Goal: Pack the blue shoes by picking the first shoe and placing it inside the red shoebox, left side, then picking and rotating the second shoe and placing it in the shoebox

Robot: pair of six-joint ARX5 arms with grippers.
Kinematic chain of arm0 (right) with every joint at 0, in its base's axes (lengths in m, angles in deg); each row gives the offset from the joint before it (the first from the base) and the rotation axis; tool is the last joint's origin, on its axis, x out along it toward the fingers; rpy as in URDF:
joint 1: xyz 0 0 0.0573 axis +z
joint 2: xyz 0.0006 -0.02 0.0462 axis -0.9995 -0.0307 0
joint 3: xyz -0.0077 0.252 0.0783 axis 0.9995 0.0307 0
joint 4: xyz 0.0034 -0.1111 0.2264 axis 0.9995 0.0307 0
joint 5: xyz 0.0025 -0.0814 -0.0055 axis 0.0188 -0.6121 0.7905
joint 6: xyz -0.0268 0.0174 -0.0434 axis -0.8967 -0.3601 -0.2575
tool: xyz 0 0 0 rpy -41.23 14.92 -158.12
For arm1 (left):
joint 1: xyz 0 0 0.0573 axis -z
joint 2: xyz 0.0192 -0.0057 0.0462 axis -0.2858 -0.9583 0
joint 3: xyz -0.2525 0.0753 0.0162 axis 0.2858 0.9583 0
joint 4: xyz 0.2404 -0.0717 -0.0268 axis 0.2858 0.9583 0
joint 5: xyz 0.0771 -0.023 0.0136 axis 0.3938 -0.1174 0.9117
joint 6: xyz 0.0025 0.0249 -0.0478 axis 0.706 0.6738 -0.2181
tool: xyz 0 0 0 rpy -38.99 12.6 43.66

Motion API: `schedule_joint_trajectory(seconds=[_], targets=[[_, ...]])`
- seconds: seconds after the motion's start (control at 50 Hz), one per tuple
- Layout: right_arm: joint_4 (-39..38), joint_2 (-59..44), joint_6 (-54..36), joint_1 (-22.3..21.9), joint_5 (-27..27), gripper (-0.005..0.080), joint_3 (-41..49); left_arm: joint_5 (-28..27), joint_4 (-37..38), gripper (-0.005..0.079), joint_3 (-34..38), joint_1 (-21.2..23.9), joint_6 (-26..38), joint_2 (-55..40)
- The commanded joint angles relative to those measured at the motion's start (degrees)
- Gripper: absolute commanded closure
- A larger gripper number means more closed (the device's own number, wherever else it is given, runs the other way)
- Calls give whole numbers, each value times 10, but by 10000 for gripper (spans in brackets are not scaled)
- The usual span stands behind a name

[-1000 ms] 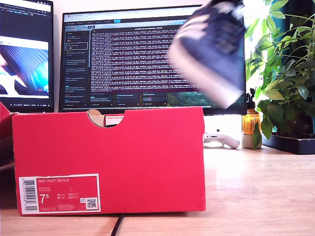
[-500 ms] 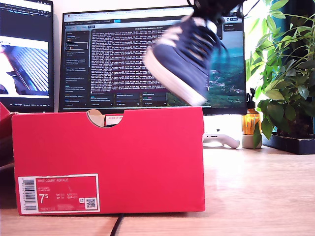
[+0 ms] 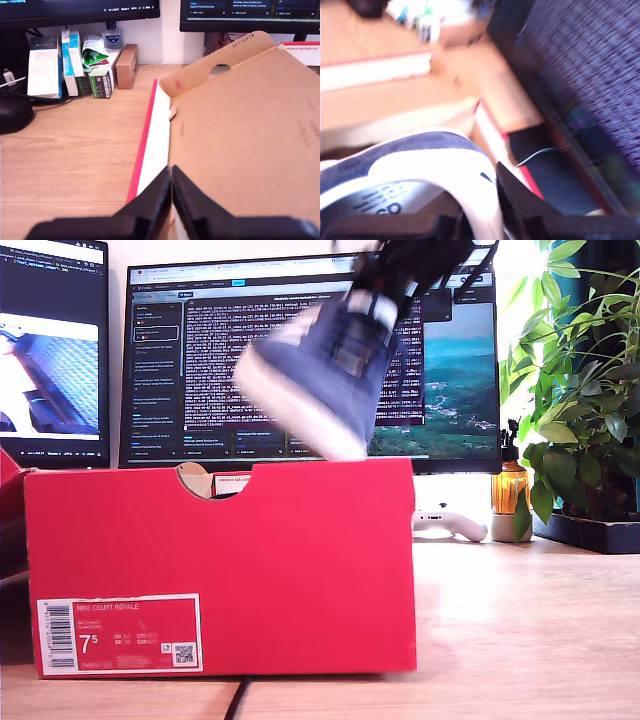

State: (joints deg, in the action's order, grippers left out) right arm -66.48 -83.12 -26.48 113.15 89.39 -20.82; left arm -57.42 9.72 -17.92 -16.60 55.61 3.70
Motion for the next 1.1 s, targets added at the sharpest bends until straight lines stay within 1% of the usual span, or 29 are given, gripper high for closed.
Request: schedule_joint_trajectory(seconds=[0.0, 0.3, 0.46, 0.58, 0.66, 0.74, 0.9, 1.08], targets=[[-5, 3, 10, 4, 6, 765, -9, -1, -3, 754, 21, 1, -2, 5], [-19, -30, -6, 4, 1, 765, -9, -1, -3, 754, 21, 1, -2, 5], [-30, -40, -8, 3, -24, 765, -9, -1, -3, 754, 21, 1, -2, 5], [-29, -48, -12, 2, -28, 765, -9, -1, -3, 754, 21, 1, -2, 5], [-22, -51, -37, 2, -30, 765, -9, -1, -3, 754, 21, 1, -2, 5], [-10, -52, -58, 2, -45, 765, -9, -1, -3, 754, 21, 1, -2, 5], [13, -58, -67, 2, -69, 765, -9, -1, -3, 754, 21, 1, -2, 5], [41, -67, -69, 7, -70, 765, -9, -1, -3, 754, 21, 1, -2, 5]])
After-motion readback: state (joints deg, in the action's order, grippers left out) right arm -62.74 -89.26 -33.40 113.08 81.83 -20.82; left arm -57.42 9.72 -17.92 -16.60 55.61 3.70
